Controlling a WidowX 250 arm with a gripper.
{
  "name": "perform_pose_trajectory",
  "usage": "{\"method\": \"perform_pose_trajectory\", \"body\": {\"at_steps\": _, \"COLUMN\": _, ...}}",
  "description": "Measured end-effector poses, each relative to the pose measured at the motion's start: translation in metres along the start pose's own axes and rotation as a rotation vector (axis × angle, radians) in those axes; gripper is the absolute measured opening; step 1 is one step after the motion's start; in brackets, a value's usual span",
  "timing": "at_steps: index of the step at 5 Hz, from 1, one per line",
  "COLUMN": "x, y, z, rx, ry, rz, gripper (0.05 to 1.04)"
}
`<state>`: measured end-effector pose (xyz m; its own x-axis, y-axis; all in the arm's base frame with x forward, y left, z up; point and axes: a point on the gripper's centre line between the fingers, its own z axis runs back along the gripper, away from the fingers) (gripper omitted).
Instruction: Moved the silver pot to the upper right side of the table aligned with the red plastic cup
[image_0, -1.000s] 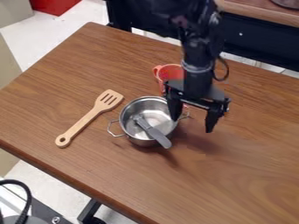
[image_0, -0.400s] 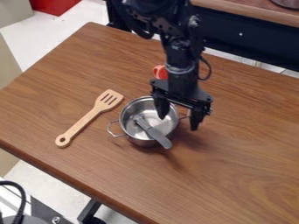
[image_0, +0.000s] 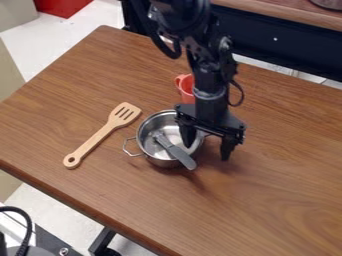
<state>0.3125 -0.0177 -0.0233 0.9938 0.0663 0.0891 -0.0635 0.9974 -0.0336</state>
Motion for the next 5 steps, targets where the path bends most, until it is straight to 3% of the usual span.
{"method": "perform_pose_trajectory", "body": {"at_steps": 3, "x": -0.0021, "y": -0.0001, "z": -0.0093, "rx": 0.011, "ry": 0.022, "rz": 0.019, "gripper": 0.971}}
{"method": "perform_pose_trajectory", "body": {"at_steps": 4, "x": -0.0004, "y": -0.002, "z": -0.0099, "rx": -0.003, "ry": 0.039, "rz": 0.033, "gripper": 0.71}}
{"method": "perform_pose_trajectory", "body": {"at_steps": 5, "x": 0.0017, "y": 0.0031, "z": -0.0098, "rx": 0.031, "ry": 0.035, "rz": 0.073, "gripper": 0.413}}
